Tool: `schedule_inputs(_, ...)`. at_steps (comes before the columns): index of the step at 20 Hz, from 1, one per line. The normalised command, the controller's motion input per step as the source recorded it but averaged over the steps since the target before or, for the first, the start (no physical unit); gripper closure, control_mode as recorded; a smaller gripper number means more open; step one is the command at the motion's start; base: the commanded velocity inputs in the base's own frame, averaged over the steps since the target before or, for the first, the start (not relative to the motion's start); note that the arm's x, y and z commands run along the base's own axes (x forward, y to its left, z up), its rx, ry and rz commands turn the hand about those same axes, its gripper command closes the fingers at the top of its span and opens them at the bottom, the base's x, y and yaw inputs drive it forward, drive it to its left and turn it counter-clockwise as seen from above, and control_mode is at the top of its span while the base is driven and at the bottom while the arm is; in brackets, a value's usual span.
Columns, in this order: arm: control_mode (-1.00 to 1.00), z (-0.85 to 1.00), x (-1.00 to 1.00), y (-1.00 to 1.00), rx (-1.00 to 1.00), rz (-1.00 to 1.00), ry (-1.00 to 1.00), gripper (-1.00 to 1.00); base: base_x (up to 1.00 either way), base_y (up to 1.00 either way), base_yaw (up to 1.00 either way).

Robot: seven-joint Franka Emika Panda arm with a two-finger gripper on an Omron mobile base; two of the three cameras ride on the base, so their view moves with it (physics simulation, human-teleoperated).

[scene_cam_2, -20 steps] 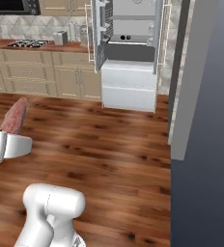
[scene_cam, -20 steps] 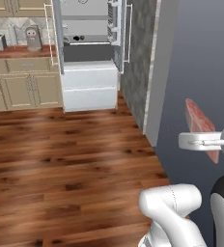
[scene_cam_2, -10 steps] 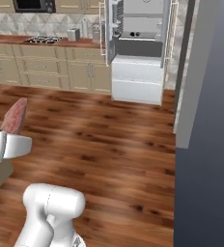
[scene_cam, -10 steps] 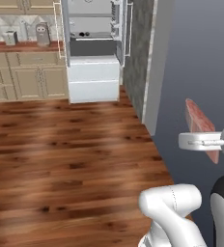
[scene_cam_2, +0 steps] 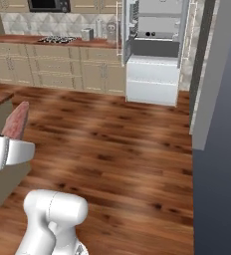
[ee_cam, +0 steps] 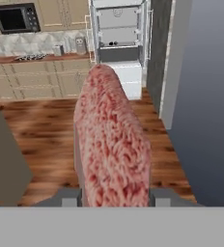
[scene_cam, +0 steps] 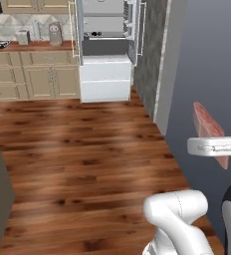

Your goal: Gather the avocado and eggplant from the fridge and place them on a tray on the dining counter. Then gather the steak and chicken drumstick from the fridge and place them on the other tray.

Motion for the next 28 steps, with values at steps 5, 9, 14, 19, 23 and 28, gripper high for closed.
schedule_inputs(5, 1.0, 0.0, 0.0, 0.0, 0.0, 0.0, 0.0, 1.0, 0.0, 0.98, 0.0)
schedule_inputs(9, 1.0, 0.0, 0.0, 0.0, 0.0, 0.0, 0.0, 1.0, -0.07, 1.0, 0.0)
schedule_inputs(14, 1.0, 0.0, 0.0, 0.0, 0.0, 0.0, 0.0, 1.0, -0.49, 0.92, 0.0)
schedule_inputs(19, 1.0, 0.0, 0.0, 0.0, 0.0, 0.0, 0.0, 1.0, -0.35, 0.98, 0.0)
schedule_inputs(23, 1.0, 0.0, 0.0, 0.0, 0.0, 0.0, 0.0, 1.0, -0.34, 1.0, 0.0)
schedule_inputs(28, 1.0, 0.0, 0.0, 0.0, 0.0, 0.0, 0.0, 1.0, -0.39, 1.0, 0.0)
